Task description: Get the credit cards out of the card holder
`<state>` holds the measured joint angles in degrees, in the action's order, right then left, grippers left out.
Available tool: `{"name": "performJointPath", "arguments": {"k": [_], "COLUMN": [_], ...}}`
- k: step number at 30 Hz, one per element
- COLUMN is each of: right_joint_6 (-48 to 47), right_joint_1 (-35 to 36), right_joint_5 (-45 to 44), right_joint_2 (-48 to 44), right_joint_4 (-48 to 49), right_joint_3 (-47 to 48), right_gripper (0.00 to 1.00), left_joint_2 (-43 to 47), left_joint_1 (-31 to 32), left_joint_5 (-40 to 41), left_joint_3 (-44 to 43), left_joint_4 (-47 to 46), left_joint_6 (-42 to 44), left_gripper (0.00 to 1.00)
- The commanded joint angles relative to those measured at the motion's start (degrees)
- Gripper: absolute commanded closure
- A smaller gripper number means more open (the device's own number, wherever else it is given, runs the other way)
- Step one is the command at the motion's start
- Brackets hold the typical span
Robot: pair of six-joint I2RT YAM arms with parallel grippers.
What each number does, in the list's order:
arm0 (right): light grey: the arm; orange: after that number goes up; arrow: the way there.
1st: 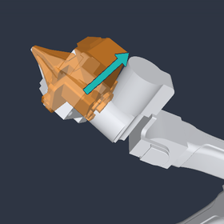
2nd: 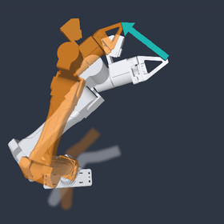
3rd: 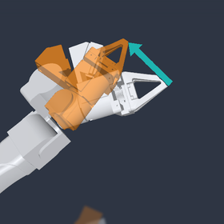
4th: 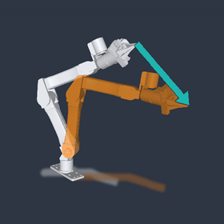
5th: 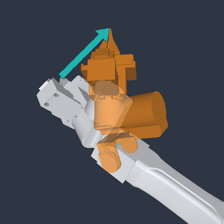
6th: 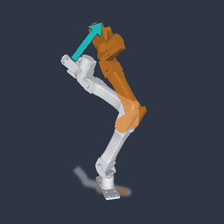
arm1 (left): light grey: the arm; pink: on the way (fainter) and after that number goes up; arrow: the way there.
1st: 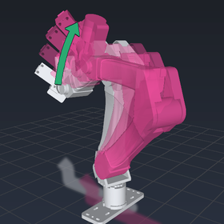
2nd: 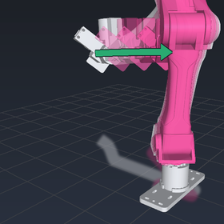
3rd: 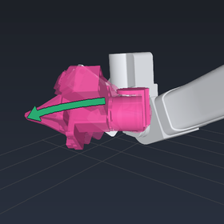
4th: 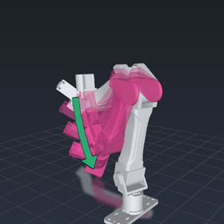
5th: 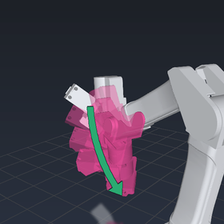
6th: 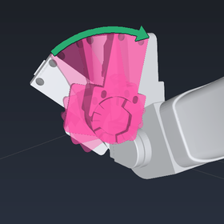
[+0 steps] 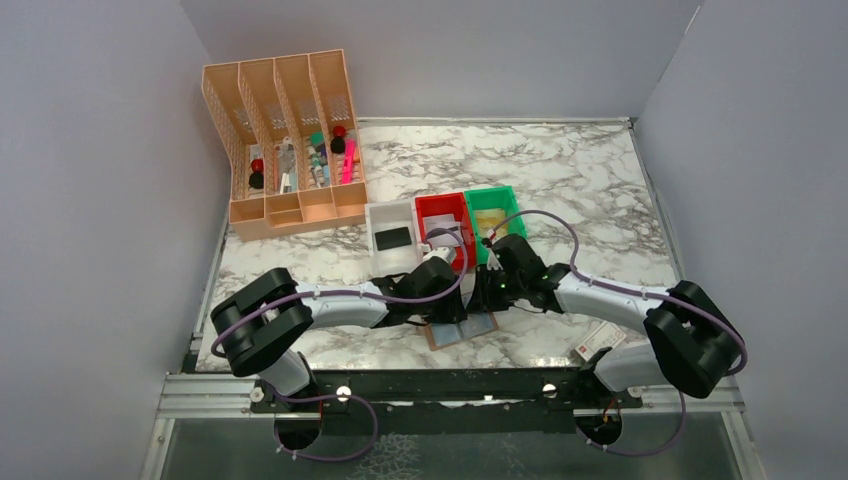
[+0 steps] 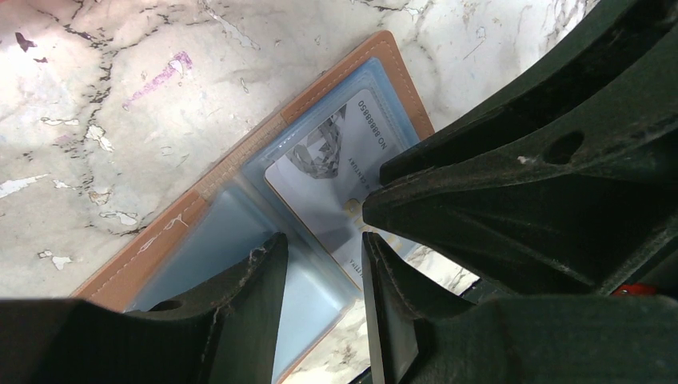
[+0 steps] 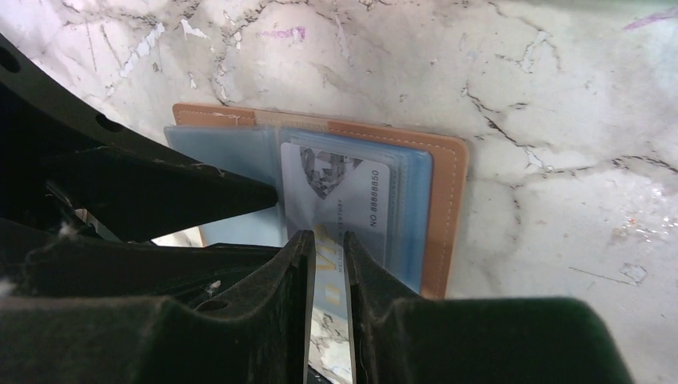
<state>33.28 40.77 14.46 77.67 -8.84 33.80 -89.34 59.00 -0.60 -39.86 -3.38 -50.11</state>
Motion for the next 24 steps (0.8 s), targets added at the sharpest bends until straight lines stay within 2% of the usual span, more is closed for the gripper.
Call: {"name": "performJointPath", "arguments": {"k": [1, 10, 24], "right_joint_6": [0.8, -1.4, -0.3], "right_joint_1": [-0.1, -0.1, -0.1], "right_joint_5": [0.3, -6.8, -3.0], "right_joint_2": [1.3, -2.9, 0.8], "right_joint_4": [0.2, -5.2, -2.1], "right_joint_3": [-0.4, 2.0, -0.1], "right_gripper": [0.75, 0.72, 0.72], "left_joint_2": [-1.2, -0.3, -0.1], "left_joint_1": [0.2, 0.1, 0.1], "left_joint_5": [0.6, 1.3, 1.2], "left_joint_3": [-0.6, 0.3, 0.8], "left_joint_4": [1.1, 1.1, 0.9], "left_joint_6": [0.5, 0.1, 0.0], "left_gripper": [0.57, 0.56, 0.56]}}
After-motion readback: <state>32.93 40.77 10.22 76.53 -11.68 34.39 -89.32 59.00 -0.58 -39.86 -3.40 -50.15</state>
